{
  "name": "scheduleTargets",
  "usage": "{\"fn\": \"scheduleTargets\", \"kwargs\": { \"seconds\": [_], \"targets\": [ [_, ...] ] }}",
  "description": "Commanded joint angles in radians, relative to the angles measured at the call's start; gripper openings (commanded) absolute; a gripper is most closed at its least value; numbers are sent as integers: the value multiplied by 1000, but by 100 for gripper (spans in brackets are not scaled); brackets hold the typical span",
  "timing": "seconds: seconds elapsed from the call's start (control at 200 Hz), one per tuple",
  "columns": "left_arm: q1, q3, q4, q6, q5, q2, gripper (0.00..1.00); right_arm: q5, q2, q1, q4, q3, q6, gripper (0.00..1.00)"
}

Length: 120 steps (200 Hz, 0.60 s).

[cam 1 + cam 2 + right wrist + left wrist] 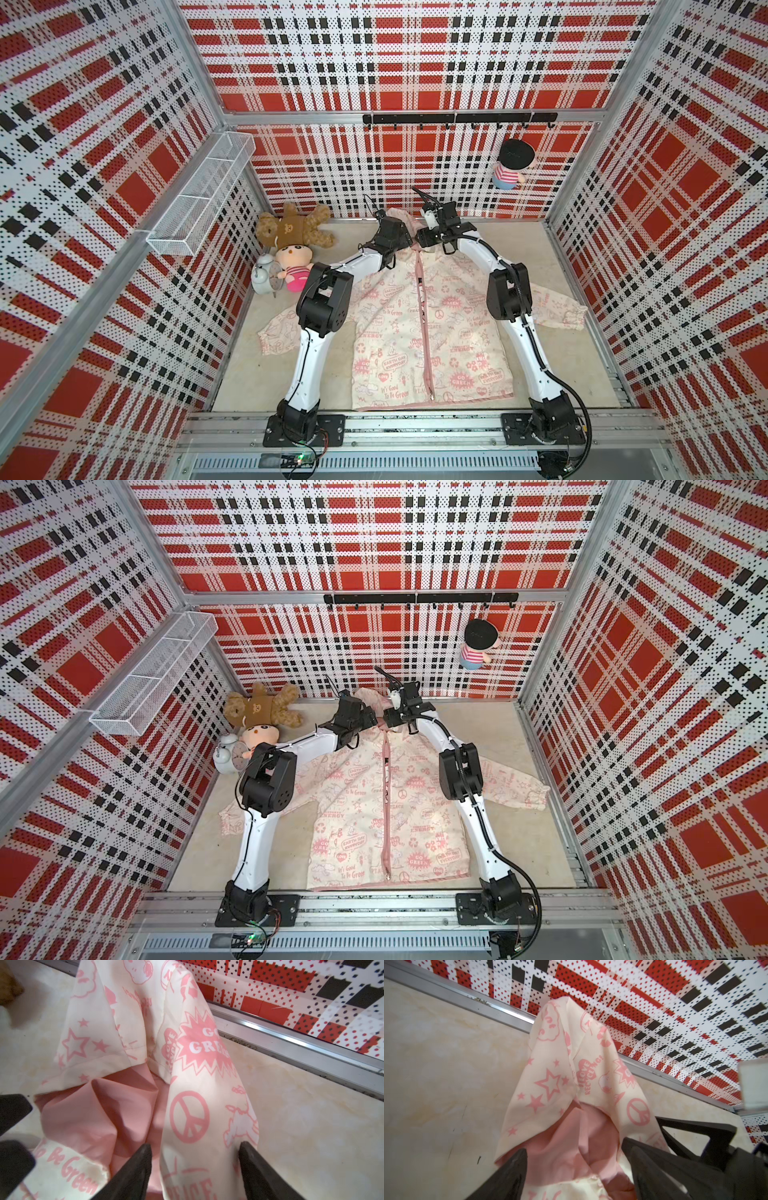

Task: Unzip the jacket
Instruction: Smooth out the jacket at the center of the board.

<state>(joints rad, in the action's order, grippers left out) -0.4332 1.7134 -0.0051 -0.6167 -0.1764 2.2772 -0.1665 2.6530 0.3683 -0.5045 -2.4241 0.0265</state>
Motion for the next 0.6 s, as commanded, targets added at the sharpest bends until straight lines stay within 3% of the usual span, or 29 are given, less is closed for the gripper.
{"fn": "scheduleTargets", "kwargs": {
  "seconds": [0.0, 0.14, 0.446, 0.596],
  "targets": [
    [4, -39, 32, -5, -26, -65, 79, 86, -73, 20, 68, 62, -93, 70],
    [10, -78, 49, -9, -35, -89, 78, 109, -124, 47, 134, 130, -146, 70],
    [32, -210, 134, -25, -65, -183, 77, 297, -218, 68, 306, 275, -152, 66],
    [39, -240, 155, -23, -69, -205, 77, 273, -239, 68, 332, 284, -149, 64]
  ]
}}
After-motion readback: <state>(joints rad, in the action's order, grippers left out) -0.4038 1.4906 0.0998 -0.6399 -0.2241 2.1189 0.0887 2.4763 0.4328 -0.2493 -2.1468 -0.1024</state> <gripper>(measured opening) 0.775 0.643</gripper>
